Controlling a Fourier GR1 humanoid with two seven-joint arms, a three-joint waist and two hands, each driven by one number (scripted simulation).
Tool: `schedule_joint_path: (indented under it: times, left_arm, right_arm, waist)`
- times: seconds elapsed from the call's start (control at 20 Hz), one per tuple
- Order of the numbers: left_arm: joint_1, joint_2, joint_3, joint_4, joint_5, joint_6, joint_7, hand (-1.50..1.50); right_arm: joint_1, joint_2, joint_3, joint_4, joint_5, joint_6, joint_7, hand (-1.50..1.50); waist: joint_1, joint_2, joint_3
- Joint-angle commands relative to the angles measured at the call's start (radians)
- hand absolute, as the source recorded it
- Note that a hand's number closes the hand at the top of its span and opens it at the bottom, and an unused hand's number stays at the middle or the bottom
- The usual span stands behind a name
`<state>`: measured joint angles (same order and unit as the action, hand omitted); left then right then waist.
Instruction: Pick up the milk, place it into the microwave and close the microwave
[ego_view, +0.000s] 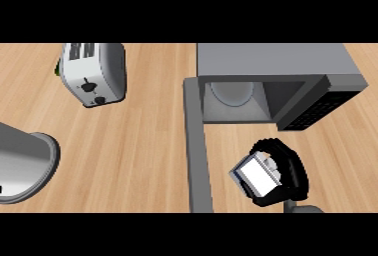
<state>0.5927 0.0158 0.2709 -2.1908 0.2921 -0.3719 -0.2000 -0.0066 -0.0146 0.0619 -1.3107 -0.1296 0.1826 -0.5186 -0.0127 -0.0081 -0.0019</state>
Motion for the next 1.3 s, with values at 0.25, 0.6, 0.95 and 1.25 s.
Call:
schedule_joint_path:
  times: [0.25, 0.6, 0.95, 1.25]
  left_arm:
    - [0.089, -0.015, 0.010, -0.033, 0.023, -0.052, -0.020, -1.50]
    - [-0.030, -0.006, 0.099, 0.090, 0.028, -0.096, -0.039, -1.50]
    - [-0.025, 0.035, 0.173, 0.075, 0.084, -0.114, 0.008, -1.50]
    - [-0.099, 0.030, 0.161, 0.133, 0.031, -0.103, 0.007, -1.50]
  right_arm:
    - [0.152, 0.014, 0.198, -0.409, -0.018, -0.240, 0.252, 1.50]
    - [-0.079, 0.015, 0.270, -0.298, 0.004, -0.467, 0.271, 1.50]
    - [-0.304, 0.014, 0.148, -0.091, 0.065, -0.592, 0.325, 1.50]
    - [-0.435, 0.015, 0.024, 0.271, 0.002, -0.568, 0.177, 1.50]
  waist:
    - [0.018, 0.005, 0.002]
    - [0.021, 0.008, 0.002]
    - [0.026, 0.009, 0.002]
    - [0.028, 0.013, 0.002]
